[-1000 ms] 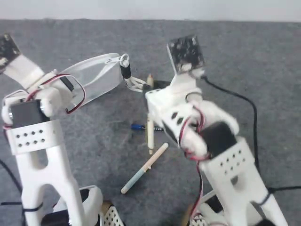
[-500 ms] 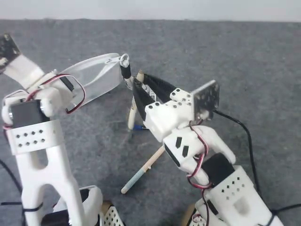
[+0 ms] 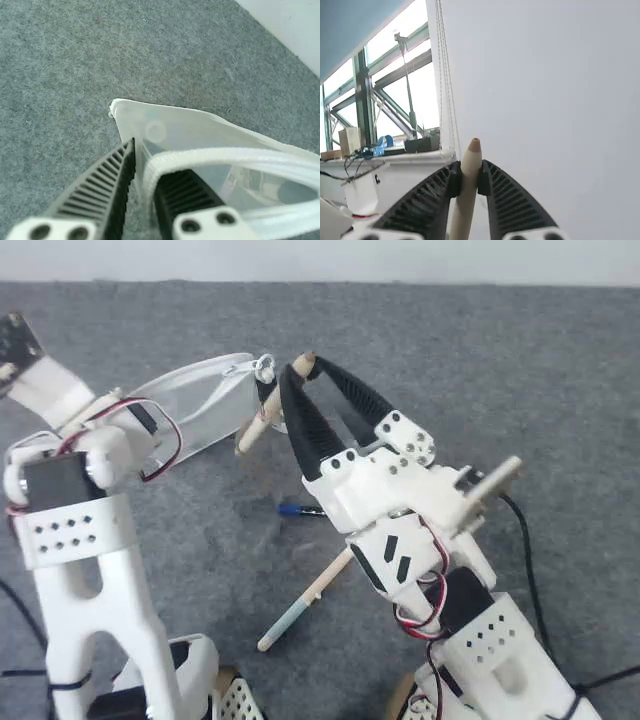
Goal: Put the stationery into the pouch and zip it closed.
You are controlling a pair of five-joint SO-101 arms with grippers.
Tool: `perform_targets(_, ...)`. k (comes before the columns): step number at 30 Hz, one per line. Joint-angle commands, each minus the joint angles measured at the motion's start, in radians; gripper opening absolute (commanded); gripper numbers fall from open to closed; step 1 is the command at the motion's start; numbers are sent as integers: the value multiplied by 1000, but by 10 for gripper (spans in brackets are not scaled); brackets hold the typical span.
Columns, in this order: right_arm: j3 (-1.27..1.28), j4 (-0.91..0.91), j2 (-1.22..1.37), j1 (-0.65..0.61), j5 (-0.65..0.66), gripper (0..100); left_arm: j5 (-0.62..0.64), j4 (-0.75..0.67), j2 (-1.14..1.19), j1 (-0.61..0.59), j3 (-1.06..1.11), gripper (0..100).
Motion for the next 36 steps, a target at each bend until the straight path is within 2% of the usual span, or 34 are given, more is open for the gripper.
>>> perform_targets(1,-18,-93,-35,-7,17,6,18,-41,-9,0,-2,12)
perform_targets(7,-52,-162,27,-7,17,6,18,-41,-9,0,-2,12)
perform_targets(22,-339,-166,363,-7,18,6,18,-41,-9,0,-2,12)
perform_targets(34,-390,-225,513,-1,21,6,18,-41,-9,0,-2,12)
perform_targets(36,-388,-240,544,-4,69,6,18,-41,-9,0,-2,12)
